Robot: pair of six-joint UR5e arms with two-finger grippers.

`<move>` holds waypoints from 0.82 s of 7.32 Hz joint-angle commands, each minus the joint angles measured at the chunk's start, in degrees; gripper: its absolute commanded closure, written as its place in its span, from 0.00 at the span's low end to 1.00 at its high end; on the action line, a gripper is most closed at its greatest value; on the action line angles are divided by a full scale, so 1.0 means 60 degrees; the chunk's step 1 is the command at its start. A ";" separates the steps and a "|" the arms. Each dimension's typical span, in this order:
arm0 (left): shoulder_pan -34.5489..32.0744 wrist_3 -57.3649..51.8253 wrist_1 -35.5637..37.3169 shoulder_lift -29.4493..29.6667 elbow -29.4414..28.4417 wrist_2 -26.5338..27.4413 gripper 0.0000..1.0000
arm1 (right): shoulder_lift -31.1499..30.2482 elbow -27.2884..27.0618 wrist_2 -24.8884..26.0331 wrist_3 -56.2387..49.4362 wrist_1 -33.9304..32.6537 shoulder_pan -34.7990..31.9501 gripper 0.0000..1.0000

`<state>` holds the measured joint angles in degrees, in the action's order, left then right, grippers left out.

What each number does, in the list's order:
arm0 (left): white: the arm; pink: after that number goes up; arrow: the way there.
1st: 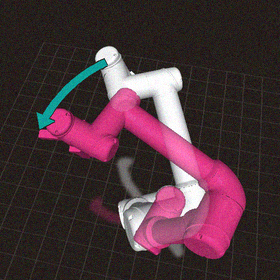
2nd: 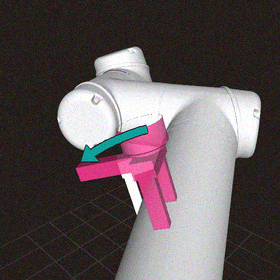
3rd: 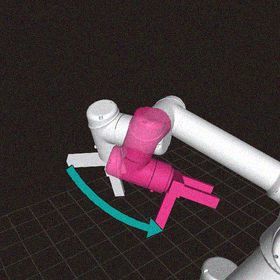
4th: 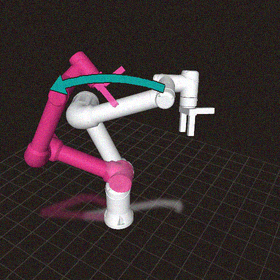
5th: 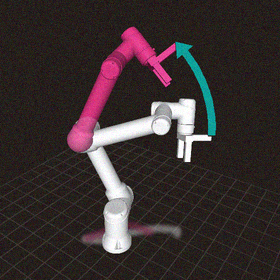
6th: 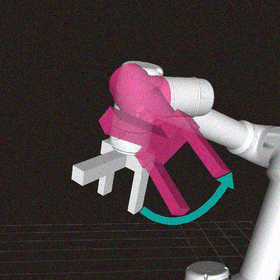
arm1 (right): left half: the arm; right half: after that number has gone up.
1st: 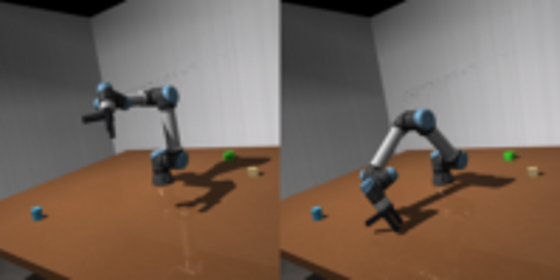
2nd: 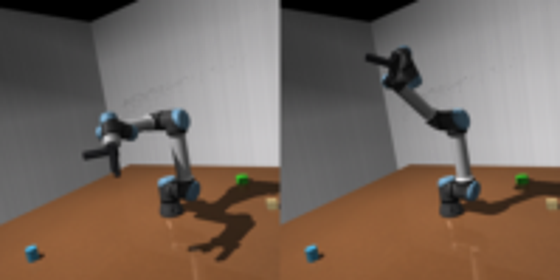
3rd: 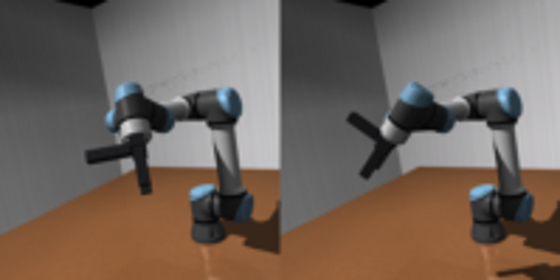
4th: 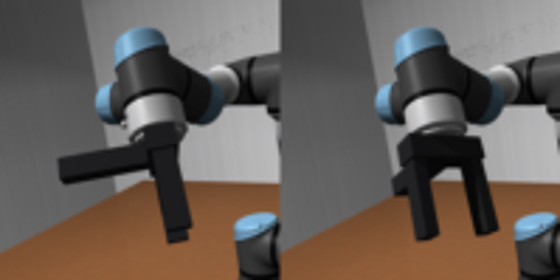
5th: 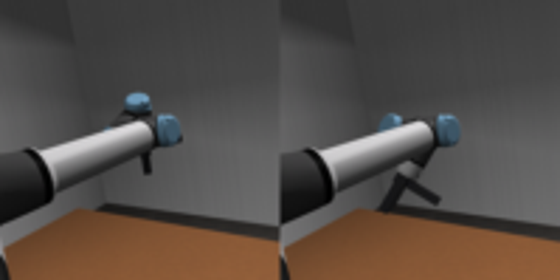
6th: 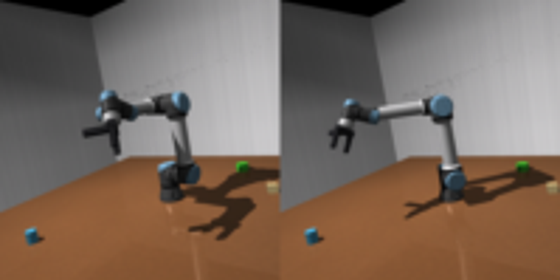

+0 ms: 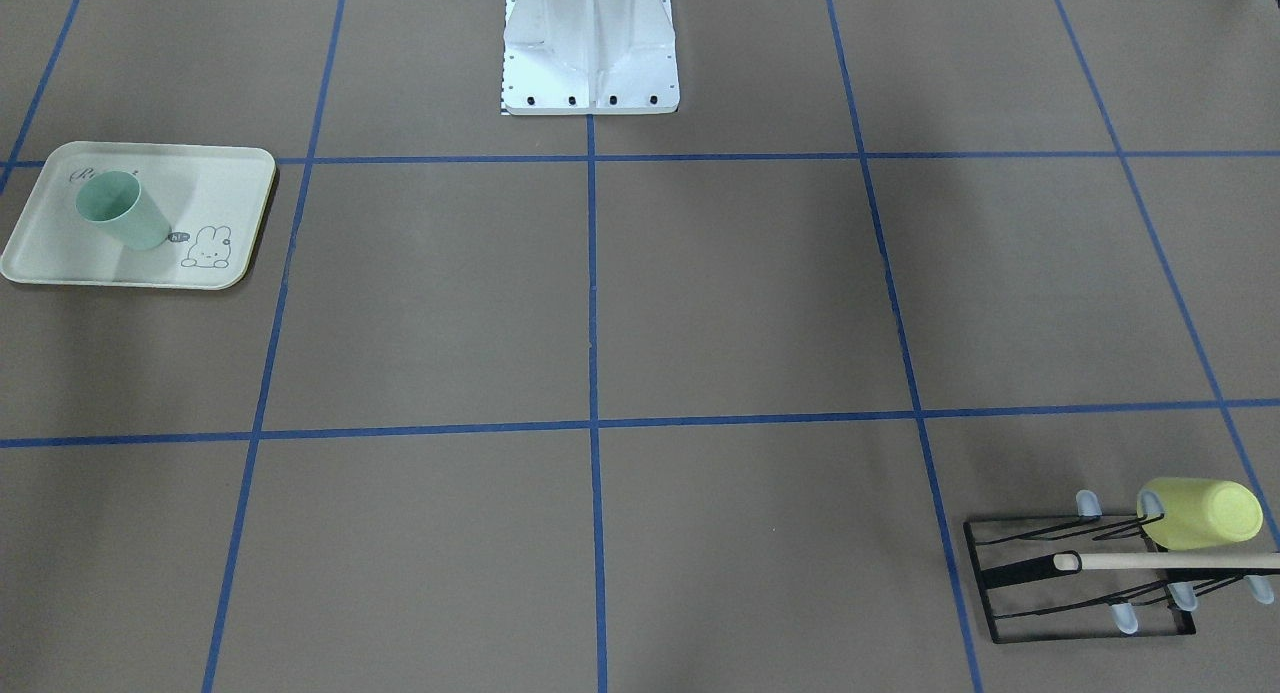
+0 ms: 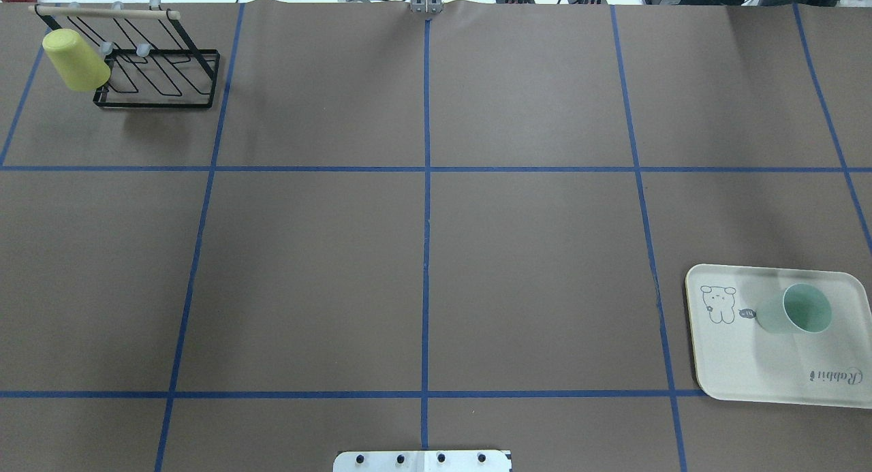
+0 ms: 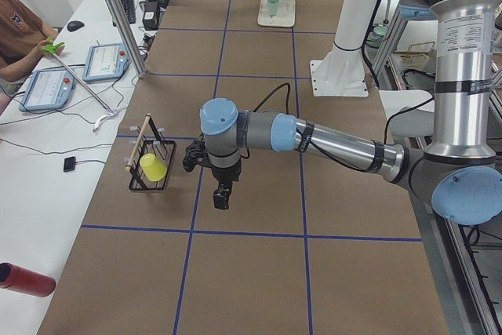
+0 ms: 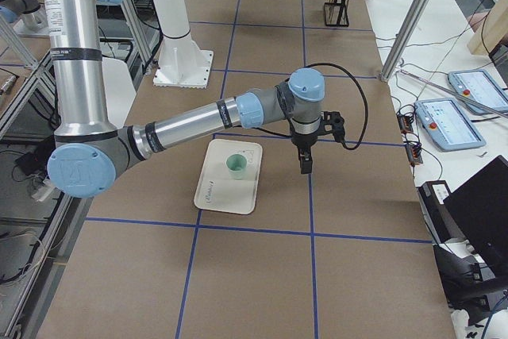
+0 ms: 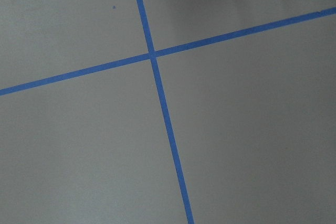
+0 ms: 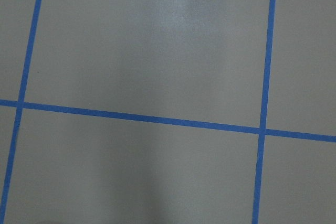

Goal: Left arm grabs green cup and hands to right arm on tray

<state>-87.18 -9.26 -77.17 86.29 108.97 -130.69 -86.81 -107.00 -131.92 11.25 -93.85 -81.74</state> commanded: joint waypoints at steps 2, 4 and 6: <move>0.0029 0.0398 -0.0014 -0.0202 0.0251 -0.0015 0.00 | 0.0009 0.0093 -0.0029 0.0000 0.0012 0.0014 0.01; 0.0029 0.0621 -0.0131 -0.0247 0.0265 -0.0015 0.00 | 0.0053 0.0079 -0.0117 0.0044 -0.0002 0.0014 0.01; 0.0029 0.0621 -0.0160 -0.0247 0.0353 -0.0015 0.00 | 0.0053 0.0138 -0.0044 0.0029 0.0012 0.0029 0.01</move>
<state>-87.02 -5.63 -78.03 84.85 110.74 -130.77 -86.51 -106.30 -132.36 11.48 -93.81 -81.60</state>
